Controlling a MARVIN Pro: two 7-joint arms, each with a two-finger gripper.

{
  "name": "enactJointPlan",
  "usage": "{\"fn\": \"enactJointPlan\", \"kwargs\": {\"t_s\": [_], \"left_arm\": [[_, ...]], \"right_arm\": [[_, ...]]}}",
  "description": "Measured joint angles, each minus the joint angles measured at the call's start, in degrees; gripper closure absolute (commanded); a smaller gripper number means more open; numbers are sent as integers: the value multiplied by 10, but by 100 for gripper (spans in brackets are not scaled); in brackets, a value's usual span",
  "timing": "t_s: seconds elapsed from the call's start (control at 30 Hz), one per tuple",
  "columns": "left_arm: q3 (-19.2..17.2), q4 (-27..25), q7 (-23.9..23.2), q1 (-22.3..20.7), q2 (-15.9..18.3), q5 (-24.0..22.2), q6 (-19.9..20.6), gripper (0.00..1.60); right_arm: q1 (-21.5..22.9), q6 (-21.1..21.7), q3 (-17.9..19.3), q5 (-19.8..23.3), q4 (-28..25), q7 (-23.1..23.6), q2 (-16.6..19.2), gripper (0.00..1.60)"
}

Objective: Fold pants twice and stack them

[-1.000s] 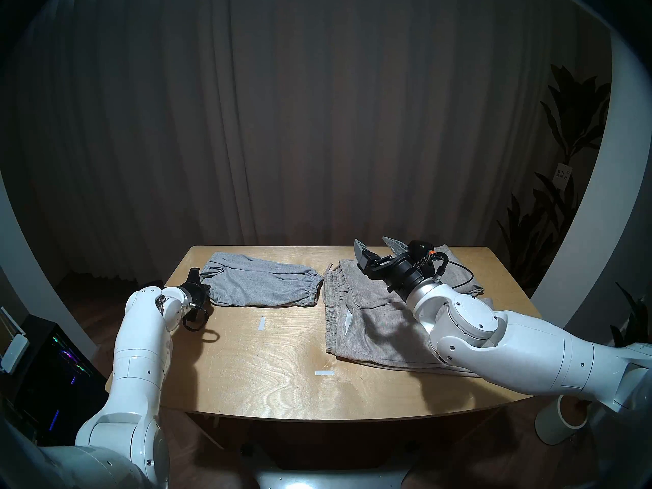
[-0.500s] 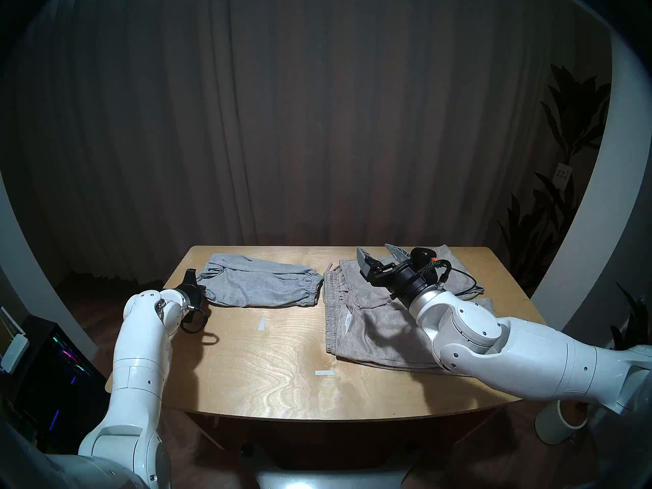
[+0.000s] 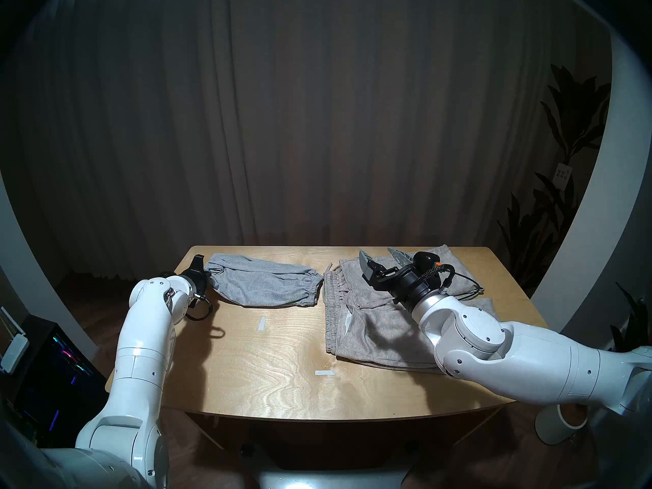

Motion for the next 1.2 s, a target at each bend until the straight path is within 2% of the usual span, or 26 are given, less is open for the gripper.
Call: {"fn": "enactJointPlan", "kwargs": {"t_s": [0.57,0.97,1.2], "left_arm": [[62,-15,-37,-15,7,43,19,160],[93,-15,-53,-44,2,57,35,160],[125,-8,-71,-60,2,79,46,160]], "right_arm": [[-11,-16,-1,0,-11,-13,13,0],[-21,-28,-1,0,-18,-19,27,0],[-26,-36,-1,1,-20,-19,34,0]]}}
